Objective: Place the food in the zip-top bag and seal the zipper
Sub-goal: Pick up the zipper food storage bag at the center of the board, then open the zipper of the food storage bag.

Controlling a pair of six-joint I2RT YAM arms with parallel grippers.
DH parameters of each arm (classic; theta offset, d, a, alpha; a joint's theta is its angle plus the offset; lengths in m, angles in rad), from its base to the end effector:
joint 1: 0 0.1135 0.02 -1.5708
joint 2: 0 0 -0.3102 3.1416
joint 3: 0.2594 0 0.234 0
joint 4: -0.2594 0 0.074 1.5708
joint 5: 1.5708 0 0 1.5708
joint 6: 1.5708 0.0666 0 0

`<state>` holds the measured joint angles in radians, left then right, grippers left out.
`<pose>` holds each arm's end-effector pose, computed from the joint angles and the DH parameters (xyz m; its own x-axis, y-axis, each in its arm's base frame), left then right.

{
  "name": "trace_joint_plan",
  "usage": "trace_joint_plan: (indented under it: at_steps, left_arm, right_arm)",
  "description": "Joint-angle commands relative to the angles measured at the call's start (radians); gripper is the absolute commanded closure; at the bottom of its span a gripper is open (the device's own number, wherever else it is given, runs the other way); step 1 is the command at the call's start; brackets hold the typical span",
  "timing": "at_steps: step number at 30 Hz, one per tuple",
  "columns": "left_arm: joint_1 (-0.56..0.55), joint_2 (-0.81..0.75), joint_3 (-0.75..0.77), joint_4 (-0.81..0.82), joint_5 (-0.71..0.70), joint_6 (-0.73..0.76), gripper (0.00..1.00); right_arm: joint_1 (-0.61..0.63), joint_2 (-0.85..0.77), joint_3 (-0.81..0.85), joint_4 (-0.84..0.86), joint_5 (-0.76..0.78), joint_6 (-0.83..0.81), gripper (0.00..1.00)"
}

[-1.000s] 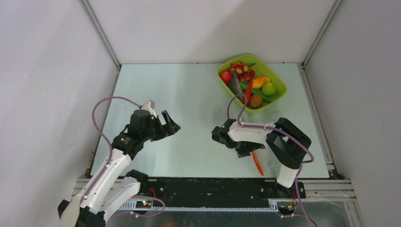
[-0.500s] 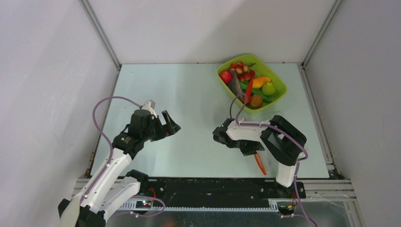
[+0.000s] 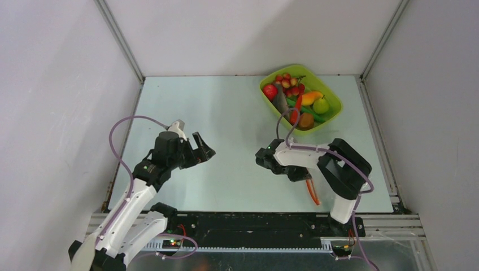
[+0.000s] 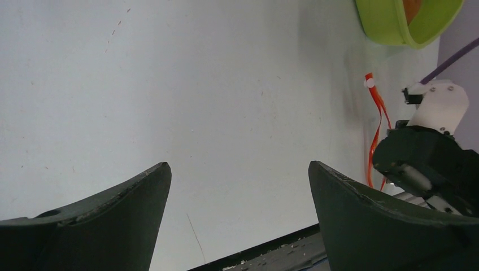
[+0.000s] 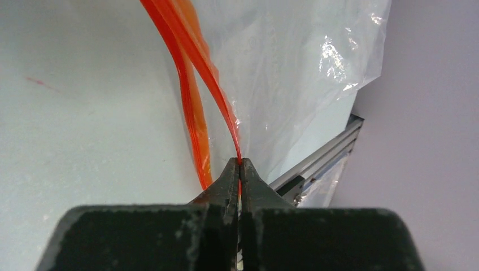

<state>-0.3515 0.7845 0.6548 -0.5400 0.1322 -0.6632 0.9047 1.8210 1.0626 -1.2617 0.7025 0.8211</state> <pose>0.1305 -0.0572 0.2760 -0.7291 -0.3826 -0.5674 -0.0134 0.8369 -0.5471 0.1871 0.1684 0.1896 -0.9454 -0.2989 -0.1300 -0.1197 0.6893 -0.7145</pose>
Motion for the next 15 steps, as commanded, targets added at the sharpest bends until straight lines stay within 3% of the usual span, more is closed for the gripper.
trace_joint_plan:
  at_steps: [1,6,9,15]
  left_arm:
    - [-0.008,-0.04,-0.003,0.003,0.017,-0.001,0.02]
    - [-0.055,-0.067,0.008,0.014,0.02,-0.027,0.02]
    - [-0.149,-0.059,0.033,0.031,-0.015,-0.049,0.02]
    - [-0.339,0.0,0.149,0.033,-0.109,-0.06,0.02]
  right_arm:
    - [0.001,-0.141,0.027,0.038,0.034,0.009,1.0]
    - [0.035,-0.37,0.025,0.266,-0.202,-0.132,1.0]
    - [0.054,-0.506,0.014,0.433,-0.411,-0.204,1.0]
    - [0.083,-0.606,0.008,0.736,-0.645,-0.232,1.0]
